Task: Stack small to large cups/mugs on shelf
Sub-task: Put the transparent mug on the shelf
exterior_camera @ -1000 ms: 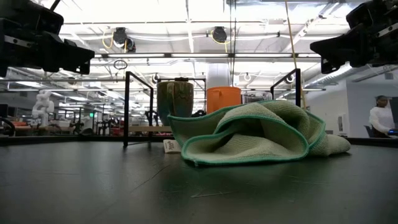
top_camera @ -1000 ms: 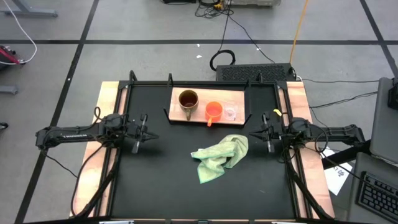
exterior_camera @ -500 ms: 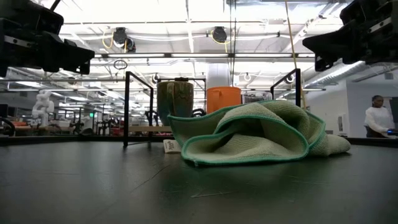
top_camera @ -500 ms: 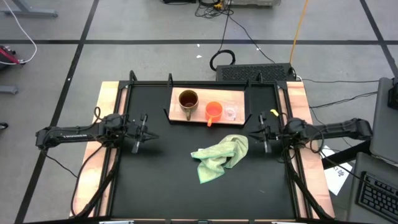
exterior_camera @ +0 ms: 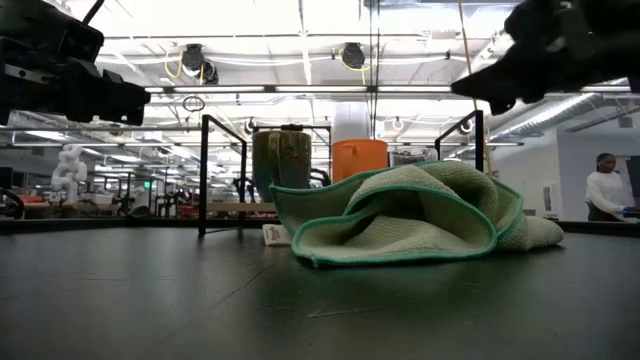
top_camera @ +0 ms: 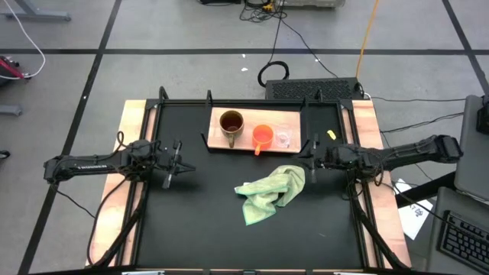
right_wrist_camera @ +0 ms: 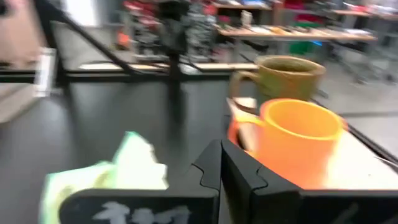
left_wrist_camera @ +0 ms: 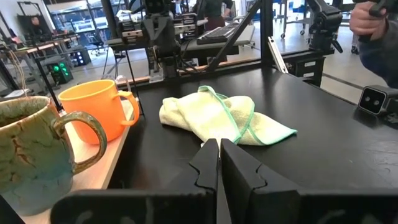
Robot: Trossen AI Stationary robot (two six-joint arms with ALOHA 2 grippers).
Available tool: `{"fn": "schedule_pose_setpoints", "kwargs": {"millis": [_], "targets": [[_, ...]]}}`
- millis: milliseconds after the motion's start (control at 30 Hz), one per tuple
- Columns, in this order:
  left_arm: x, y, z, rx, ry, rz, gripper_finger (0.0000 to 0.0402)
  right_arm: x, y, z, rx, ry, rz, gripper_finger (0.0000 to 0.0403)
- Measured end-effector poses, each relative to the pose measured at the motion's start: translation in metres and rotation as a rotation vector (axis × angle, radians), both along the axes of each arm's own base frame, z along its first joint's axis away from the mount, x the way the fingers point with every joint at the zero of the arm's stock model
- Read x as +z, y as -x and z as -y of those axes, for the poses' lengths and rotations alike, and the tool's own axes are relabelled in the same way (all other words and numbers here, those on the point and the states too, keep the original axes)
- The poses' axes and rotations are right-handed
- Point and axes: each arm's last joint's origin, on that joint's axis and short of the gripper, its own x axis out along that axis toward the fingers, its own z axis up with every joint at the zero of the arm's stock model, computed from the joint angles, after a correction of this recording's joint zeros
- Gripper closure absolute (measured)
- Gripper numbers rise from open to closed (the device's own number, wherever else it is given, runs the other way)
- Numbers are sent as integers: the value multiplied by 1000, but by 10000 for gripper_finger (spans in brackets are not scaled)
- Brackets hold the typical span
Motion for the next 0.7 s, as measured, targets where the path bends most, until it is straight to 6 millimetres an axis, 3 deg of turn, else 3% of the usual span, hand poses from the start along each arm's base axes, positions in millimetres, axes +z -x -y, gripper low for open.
{"fn": "schedule_pose_setpoints", "kwargs": {"millis": [367,700], "targets": [[-1,0,0,0,4,-7,380,-1,-17,-5,-185,3,-85,403],[-1,0,0,0,2,-7,380,13,-30,-23,-405,60,-68,403]]}}
